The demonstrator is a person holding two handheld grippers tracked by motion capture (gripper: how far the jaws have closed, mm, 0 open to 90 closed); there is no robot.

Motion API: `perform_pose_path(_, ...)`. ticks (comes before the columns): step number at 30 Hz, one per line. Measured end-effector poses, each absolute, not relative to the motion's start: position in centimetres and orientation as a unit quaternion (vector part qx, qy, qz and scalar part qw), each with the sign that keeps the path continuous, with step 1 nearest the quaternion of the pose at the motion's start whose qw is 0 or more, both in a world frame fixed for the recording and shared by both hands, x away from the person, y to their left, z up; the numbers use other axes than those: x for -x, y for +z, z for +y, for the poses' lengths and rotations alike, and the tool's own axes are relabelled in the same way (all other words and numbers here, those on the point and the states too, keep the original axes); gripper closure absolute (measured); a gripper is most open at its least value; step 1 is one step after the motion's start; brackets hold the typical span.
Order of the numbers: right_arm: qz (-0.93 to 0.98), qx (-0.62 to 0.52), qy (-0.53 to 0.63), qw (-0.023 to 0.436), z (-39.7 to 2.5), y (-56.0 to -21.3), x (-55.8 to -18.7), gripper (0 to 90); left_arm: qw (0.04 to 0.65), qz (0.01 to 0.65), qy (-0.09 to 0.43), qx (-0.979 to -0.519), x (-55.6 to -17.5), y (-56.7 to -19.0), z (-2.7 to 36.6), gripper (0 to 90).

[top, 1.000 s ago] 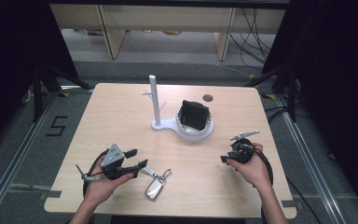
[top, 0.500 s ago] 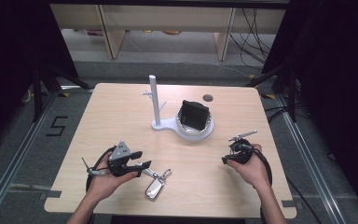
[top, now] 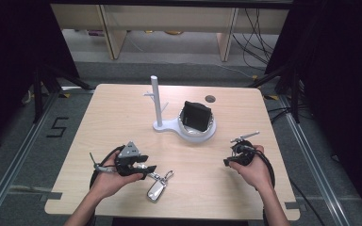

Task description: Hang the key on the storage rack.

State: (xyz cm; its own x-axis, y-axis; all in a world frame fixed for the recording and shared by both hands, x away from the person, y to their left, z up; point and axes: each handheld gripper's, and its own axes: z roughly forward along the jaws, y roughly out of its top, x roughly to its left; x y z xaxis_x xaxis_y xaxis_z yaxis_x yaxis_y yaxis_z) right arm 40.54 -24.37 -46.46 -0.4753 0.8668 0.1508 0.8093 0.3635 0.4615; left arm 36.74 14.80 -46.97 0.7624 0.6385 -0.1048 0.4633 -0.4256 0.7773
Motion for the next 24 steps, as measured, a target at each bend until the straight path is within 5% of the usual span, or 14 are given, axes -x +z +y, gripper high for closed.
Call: perform_pose_path(24,0.825,-0.503,0.25,0.063,-24.3,-46.3,-40.5,75.1,0.354,0.333,0.036,-0.873,-37.6,-46.6,13.4,46.7)
